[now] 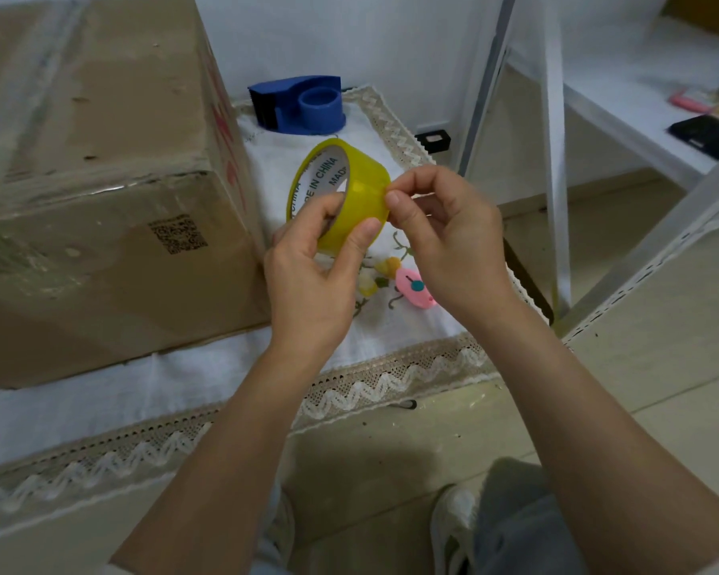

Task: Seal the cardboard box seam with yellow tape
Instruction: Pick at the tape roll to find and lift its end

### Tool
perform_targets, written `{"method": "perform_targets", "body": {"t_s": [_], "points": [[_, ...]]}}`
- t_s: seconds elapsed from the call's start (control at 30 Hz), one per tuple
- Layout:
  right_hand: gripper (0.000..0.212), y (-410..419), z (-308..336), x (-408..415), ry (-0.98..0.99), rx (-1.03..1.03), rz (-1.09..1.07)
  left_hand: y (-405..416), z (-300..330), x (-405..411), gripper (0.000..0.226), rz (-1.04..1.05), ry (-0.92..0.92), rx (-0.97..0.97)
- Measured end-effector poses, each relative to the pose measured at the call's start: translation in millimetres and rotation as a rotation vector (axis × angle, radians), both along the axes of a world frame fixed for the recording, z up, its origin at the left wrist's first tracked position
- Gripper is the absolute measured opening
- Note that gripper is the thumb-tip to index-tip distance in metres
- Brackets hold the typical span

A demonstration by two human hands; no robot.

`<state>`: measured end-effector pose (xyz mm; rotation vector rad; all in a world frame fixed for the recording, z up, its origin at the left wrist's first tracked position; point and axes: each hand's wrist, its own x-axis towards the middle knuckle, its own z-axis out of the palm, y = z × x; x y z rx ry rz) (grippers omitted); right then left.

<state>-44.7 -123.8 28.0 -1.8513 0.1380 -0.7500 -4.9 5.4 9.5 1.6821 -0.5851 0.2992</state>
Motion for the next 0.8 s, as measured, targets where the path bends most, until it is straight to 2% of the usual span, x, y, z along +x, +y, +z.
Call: {"method": "perform_targets", "body": {"t_s": [0.13,0.33,0.43,0.5,0.57,0.6,0.63,0.7,0.73,0.8], "points": [[0.011,0.6,0.9,-1.5,-0.026,0.075,0.053,-1.8,2.2,-0.9,0.008,-0.021,0.01,-0.029],[0.011,0.0,-0.2,-2.7,-0.083,0.015,0.042,-2.6,0.3,-2.3,0.009,-0.045,0.018,-0.086],[0.01,3.9,-0.6,-3.4,-0.098,-0.025,0.028,-4.1,-0.7,-3.0,0.015,-0.066,0.08,-0.12],[0.004,10.4,0.7,-3.8,-0.059,0.119,0.034,-6.2,-1.0,-3.6,0.017,-0.082,0.12,-0.125],[0.009,18.2,6.0,-4.0,0.023,0.367,0.047,-8.3,-1.3,-4.7,0.017,-0.068,0.112,-0.092],[0.014,19.8,7.5,-4.0,0.061,0.428,0.053,-8.6,-1.9,-5.0,0.016,-0.053,0.096,-0.068],[0.02,20.6,7.5,-3.9,0.073,0.408,0.053,-8.4,-2.5,-5.0,0.015,-0.038,0.078,-0.044],[0.033,19.5,4.7,-4.2,0.026,0.181,0.024,-6.5,-2.7,-5.0,0.013,-0.02,0.05,-0.004],[0.036,17.3,2.3,-3.4,-0.004,0.052,-0.003,-5.5,-2.1,-5.0,0.011,-0.021,0.048,0.002],[0.034,12.4,-2.7,-0.6,-0.075,-0.077,-0.061,-3.5,0.6,-4.9,0.01,-0.047,0.061,-0.012]]}}
